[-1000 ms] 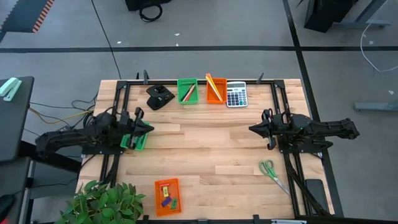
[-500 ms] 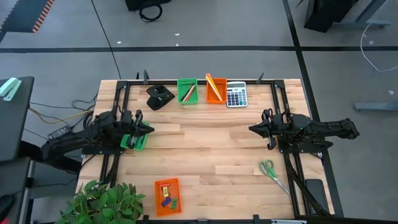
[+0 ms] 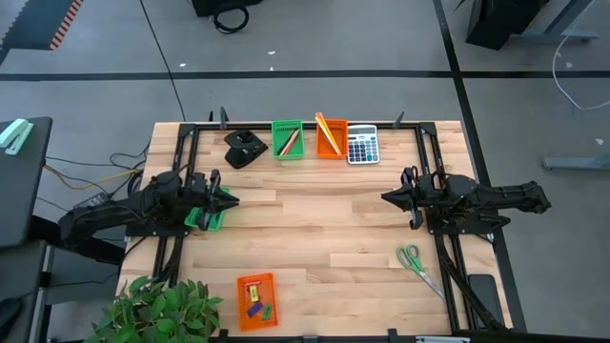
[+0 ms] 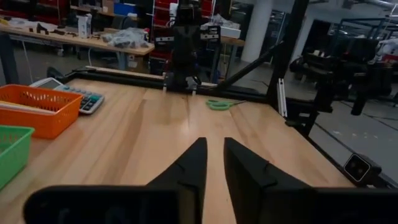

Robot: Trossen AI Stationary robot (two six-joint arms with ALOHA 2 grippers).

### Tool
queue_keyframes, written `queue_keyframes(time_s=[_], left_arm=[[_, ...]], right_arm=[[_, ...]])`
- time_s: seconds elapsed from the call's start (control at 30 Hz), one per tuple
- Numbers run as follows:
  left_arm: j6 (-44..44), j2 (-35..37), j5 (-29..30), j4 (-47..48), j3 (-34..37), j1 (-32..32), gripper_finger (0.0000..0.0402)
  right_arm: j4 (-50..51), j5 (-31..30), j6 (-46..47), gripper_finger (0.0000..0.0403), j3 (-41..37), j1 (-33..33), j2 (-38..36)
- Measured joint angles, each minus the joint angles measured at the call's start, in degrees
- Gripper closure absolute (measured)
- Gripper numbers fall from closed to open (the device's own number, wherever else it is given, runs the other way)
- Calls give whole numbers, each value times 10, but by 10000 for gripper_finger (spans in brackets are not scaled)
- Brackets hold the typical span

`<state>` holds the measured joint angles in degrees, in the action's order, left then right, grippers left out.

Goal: Sort crayons/erasers/pens/pencils in bins
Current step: Return to Home Position

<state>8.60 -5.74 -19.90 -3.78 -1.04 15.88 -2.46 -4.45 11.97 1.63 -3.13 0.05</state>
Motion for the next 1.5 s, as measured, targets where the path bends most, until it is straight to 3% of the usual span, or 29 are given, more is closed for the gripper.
queue_keyframes(time_s=[0.27, 1.5], left_arm=[[1, 0, 0, -6, 0, 0, 320], [2, 0, 2, -10, -1, 0, 320]], right_arm=[[0, 0, 0, 397, 0, 0, 0], [0, 0, 0, 397, 0, 0, 0]])
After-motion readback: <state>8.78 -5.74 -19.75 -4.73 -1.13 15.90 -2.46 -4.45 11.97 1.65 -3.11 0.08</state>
